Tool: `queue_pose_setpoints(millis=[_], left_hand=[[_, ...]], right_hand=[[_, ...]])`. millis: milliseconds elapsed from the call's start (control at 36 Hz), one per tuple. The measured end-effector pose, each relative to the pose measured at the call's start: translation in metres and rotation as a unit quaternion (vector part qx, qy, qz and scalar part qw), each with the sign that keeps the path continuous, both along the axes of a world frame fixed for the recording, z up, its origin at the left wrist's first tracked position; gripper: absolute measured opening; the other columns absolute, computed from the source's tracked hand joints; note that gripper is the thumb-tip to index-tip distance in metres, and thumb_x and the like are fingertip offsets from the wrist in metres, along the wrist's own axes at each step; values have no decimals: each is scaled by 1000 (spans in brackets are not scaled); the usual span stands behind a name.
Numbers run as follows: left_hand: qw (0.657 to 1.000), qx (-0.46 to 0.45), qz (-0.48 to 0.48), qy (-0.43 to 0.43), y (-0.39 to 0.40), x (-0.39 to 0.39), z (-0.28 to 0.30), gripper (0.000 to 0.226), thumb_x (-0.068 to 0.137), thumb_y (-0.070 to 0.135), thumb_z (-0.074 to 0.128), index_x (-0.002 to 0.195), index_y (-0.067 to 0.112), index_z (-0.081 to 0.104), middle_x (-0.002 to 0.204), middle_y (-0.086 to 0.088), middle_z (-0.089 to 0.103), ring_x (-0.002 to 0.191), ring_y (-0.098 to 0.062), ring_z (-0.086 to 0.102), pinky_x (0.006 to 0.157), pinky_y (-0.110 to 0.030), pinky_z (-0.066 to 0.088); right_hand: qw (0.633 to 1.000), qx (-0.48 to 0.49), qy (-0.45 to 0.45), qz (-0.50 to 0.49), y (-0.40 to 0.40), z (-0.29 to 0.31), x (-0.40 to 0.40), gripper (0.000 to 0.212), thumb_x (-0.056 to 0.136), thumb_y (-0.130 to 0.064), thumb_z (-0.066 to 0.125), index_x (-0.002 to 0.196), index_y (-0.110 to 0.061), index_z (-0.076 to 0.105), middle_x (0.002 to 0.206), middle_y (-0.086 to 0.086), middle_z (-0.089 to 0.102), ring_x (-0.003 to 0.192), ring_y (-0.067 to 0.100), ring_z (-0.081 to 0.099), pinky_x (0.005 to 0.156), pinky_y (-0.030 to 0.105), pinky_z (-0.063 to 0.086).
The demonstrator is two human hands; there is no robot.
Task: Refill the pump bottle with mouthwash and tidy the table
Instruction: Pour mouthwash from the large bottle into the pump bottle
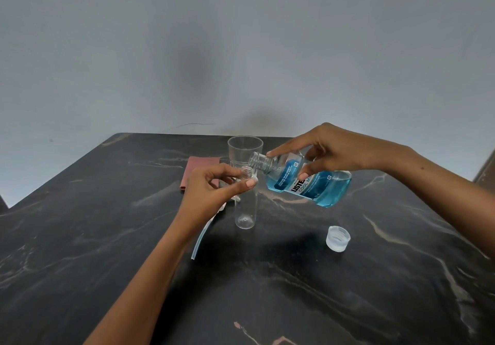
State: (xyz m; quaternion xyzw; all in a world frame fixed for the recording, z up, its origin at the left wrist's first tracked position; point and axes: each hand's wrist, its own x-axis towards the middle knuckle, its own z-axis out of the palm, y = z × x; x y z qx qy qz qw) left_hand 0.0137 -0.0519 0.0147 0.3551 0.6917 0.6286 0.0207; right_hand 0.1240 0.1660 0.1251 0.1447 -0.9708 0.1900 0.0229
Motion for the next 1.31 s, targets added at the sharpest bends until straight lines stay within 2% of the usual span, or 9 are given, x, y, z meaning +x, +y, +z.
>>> queue_pose_setpoints(millis=[56, 167, 361, 500, 667, 833, 1056, 1167, 1306], left_hand=[[1000, 5, -1, -2, 0, 0, -1, 22, 74, 26, 79, 93, 14, 77, 86, -3, 75, 81, -24, 68, 79, -41, 58], [1000, 12, -7, -4, 0, -1, -2, 25, 71, 28, 80, 92, 16, 77, 83, -1, 76, 77, -20, 68, 71, -31, 59], [1000, 17, -10, -6, 0, -2, -2, 25, 69, 31, 79, 91, 18, 77, 82, 1, 76, 79, -20, 69, 72, -29, 59], [1000, 15, -8, -4, 0, -2, -2, 20, 71, 30, 79, 90, 22, 77, 83, 3, 76, 81, -21, 69, 73, -31, 58], [1000, 10, -9, 3, 0, -3, -2, 20, 71, 31, 78, 90, 23, 77, 83, 5, 76, 82, -19, 69, 74, -31, 58], [1000, 11, -9, 6, 0, -4, -3, 20, 73, 27, 79, 91, 20, 77, 82, 3, 75, 80, -19, 69, 71, -27, 59], [1000, 11, 0, 8, 0, -3, -3, 20, 74, 26, 79, 91, 17, 77, 81, 4, 75, 72, -9, 66, 64, -19, 52], [1000, 5, 0, 12, -1, -3, -3, 18, 74, 27, 79, 90, 19, 77, 80, 7, 74, 73, -8, 66, 67, -21, 54], [1000, 1, 3, 13, 0, -4, -3, 20, 74, 26, 79, 92, 17, 77, 82, 4, 75, 67, -3, 63, 60, -15, 48]], right_hand=[[1000, -2, -2, 3, 1, 2, 0, 56, 82, 5, 66, 134, -14, 53, 116, -17, 60, 86, -23, 60, 65, 3, 49], [1000, 5, -4, 11, 3, 4, -2, 56, 82, 5, 67, 132, -17, 55, 126, -3, 63, 87, -21, 61, 65, 4, 50], [1000, 17, -6, 17, 4, 5, -4, 57, 82, 5, 67, 131, -21, 55, 126, -3, 63, 89, -23, 59, 66, 1, 48], [999, 23, -10, 22, 1, 8, -4, 60, 81, 4, 67, 128, -30, 51, 121, -15, 60, 92, -25, 56, 68, 0, 46], [999, 28, -21, 15, 1, 12, -5, 59, 81, 5, 68, 129, -26, 55, 115, -28, 56, 93, -26, 56, 68, -1, 46], [998, 42, -28, 22, 3, 15, -10, 56, 82, 4, 68, 131, -19, 55, 120, -16, 57, 91, -28, 54, 69, -1, 46], [997, 60, -35, 32, 5, 19, -15, 56, 81, 3, 68, 131, -19, 56, 129, -2, 62, 94, -25, 56, 71, 1, 47], [996, 70, -37, 29, 4, 21, -17, 57, 82, 2, 68, 132, -22, 55, 129, -4, 62, 97, -23, 56, 75, 5, 50], [996, 74, -39, 27, 3, 23, -18, 56, 82, 1, 68, 131, -23, 56, 127, -7, 62, 94, -25, 55, 73, 3, 49]])
